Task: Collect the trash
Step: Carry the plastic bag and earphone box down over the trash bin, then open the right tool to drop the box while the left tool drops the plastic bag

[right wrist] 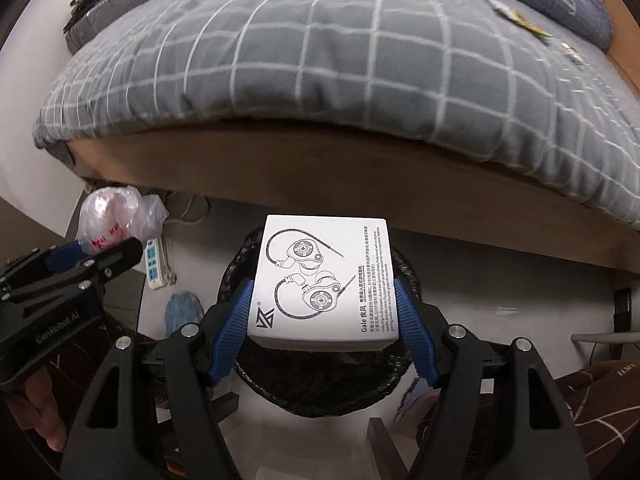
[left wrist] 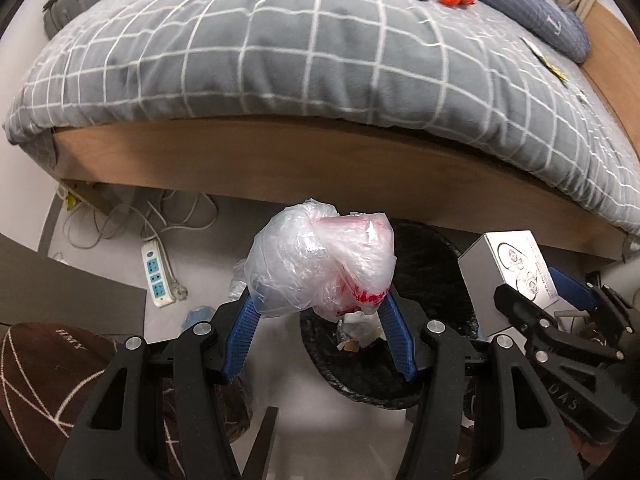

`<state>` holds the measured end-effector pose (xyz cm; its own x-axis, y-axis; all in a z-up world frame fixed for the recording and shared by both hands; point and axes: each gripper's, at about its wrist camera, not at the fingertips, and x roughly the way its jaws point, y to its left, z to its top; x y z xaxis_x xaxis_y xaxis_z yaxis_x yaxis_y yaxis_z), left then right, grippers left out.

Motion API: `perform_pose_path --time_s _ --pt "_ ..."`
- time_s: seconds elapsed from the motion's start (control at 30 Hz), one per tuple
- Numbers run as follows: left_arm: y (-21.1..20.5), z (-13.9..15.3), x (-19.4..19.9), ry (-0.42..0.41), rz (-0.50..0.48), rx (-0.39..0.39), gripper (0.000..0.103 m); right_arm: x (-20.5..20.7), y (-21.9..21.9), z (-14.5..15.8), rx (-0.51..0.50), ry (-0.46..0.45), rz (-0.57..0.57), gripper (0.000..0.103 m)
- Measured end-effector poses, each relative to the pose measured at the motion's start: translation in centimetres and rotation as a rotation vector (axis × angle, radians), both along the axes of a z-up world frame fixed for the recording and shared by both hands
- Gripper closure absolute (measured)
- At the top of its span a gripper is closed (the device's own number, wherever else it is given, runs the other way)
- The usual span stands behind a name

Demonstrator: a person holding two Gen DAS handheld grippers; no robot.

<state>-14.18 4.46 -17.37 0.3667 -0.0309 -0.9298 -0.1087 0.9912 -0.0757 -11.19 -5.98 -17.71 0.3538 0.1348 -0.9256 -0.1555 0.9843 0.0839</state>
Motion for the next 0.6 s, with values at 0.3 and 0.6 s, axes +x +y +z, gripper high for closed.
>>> perform_pose_path --time_s 0.3,0.6 --pt "0.5 -2.2 0.9 0.043 0.005 -0.013 0.047 0.5 -0.1 -1.6 -0.009 0.007 -0.001 0.018" --pt "-3.1 -4.1 2.1 0.072 -0.074 -0.024 0.047 0.3 -4.7 -3.0 -0.07 0.022 -0.083 0.008"
